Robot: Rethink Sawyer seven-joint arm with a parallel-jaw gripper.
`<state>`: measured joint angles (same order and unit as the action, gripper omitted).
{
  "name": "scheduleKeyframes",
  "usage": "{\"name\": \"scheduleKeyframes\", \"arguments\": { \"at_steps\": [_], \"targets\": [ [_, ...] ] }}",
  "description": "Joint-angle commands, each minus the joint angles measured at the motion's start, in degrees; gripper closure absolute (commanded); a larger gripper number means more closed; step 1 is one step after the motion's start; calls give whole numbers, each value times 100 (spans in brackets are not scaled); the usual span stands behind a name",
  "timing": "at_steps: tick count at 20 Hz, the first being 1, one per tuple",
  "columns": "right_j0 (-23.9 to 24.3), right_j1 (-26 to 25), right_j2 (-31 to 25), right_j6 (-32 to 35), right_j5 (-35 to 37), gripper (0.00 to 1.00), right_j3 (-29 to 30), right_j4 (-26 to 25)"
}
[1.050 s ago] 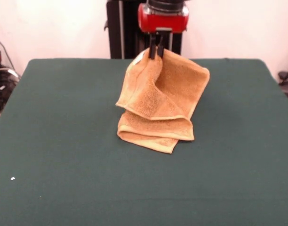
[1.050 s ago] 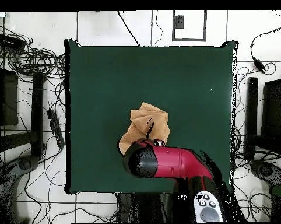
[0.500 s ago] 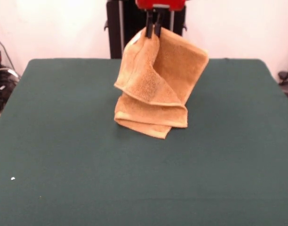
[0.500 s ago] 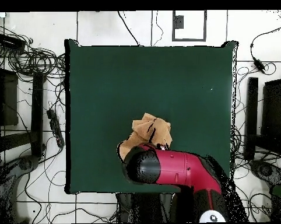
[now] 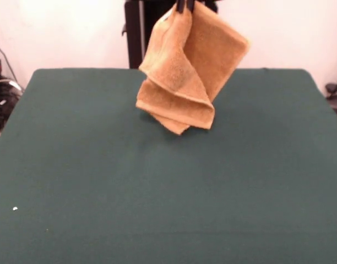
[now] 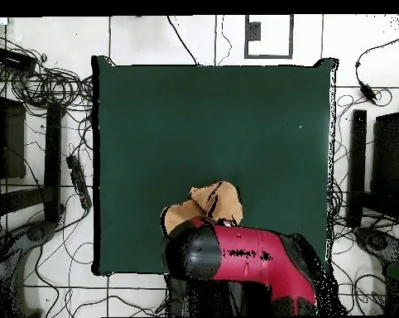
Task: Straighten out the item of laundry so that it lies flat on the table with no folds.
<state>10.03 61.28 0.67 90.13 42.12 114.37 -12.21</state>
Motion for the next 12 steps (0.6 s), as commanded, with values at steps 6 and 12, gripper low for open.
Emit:
{"name": "scheduleKeyframes", "arguments": {
  "at_steps": [6, 12],
  "targets": [
    [-79, 875, -111, 74, 1344, 100, 638, 316],
    [427, 824, -130, -361, 611, 100, 1038, 156]
  ]
}}
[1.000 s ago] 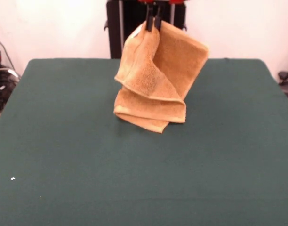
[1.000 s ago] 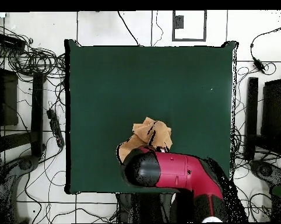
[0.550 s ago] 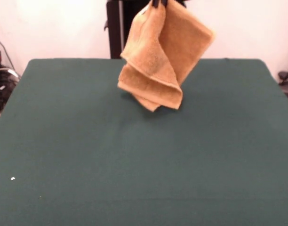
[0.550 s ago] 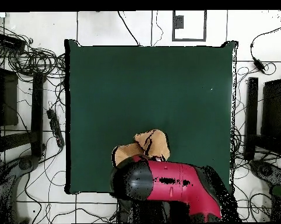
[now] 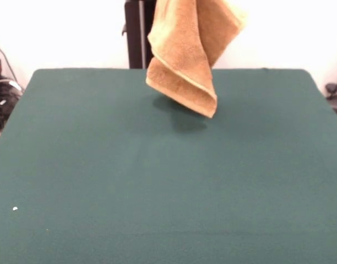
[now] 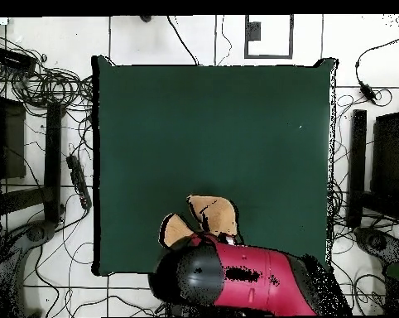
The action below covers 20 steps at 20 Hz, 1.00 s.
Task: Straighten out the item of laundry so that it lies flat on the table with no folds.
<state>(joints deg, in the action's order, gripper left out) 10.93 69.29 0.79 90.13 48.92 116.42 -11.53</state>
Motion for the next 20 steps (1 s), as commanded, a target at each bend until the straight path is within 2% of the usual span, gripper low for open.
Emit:
{"name": "scheduleKeyframes", "arguments": {
  "at_steps": [1, 5, 12, 16, 20],
  "targets": [
    [428, 8, -148, -422, -185, 100, 889, 45],
    [802, -93, -266, -642, -606, 100, 1045, -73],
    [1612, -773, -766, -979, -1392, 100, 954, -427],
    [1914, -980, -1030, -1110, -1438, 100, 682, -710],
    [1941, -1169, -1221, -982, -1394, 100, 407, -991]
  ]
}}
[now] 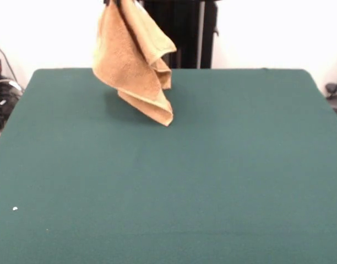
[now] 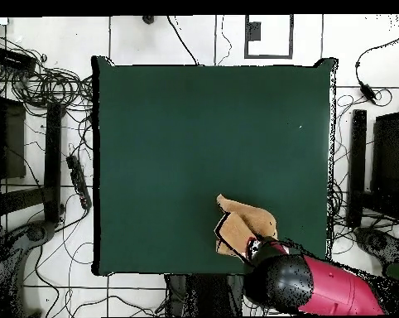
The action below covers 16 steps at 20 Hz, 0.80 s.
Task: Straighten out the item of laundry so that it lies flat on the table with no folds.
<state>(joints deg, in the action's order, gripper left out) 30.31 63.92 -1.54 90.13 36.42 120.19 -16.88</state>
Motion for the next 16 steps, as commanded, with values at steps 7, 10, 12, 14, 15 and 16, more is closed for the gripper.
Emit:
{"name": "scheduleKeyframes", "arguments": {
  "at_steps": [7, 10, 12, 14, 15, 16],
  "targets": [
    [-333, -1049, -1032, -62, -642, 100, 76, -650],
    [-417, -1059, -1002, 179, -636, 100, 163, -496],
    [-472, -957, -978, 285, -547, 100, 236, -375],
    [-542, -781, -969, 313, -331, 100, 294, -242],
    [-574, -714, -973, 311, -234, 100, 310, -179],
    [-611, -664, -981, 319, -147, 100, 319, -115]
  ]
}}
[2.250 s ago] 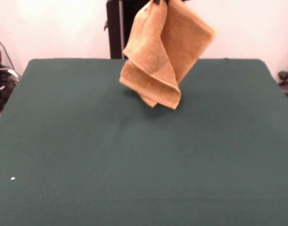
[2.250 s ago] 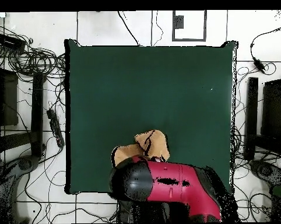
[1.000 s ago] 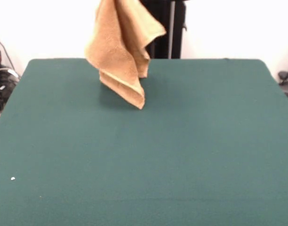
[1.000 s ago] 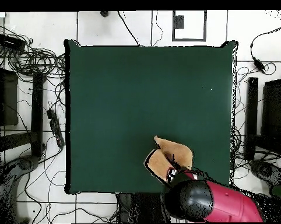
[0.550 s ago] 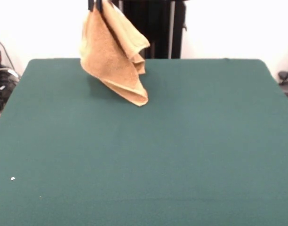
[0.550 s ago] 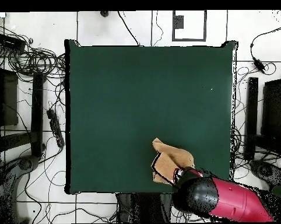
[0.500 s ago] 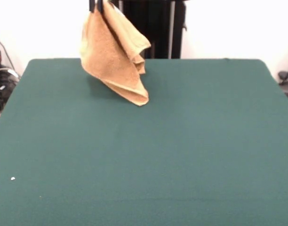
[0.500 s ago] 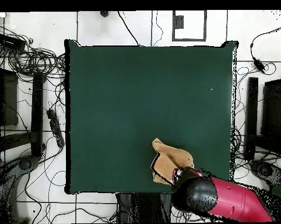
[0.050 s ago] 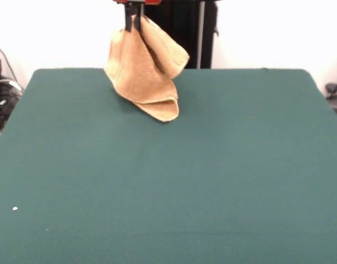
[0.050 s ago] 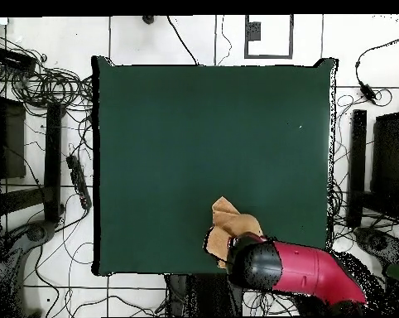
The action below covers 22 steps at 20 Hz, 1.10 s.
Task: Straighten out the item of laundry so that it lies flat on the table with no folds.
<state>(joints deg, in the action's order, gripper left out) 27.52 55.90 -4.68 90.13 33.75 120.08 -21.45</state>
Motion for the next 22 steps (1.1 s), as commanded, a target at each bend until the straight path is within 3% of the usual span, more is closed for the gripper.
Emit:
{"name": "scheduleKeyframes", "arguments": {
  "at_steps": [1, 16, 22],
  "targets": [
    [-370, 188, -676, 327, 208, 100, 338, 407],
    [-1242, 672, -414, 765, 1183, 100, 292, 1235],
    [-1475, 374, -442, 938, 782, 100, 427, 1594]
  ]
}}
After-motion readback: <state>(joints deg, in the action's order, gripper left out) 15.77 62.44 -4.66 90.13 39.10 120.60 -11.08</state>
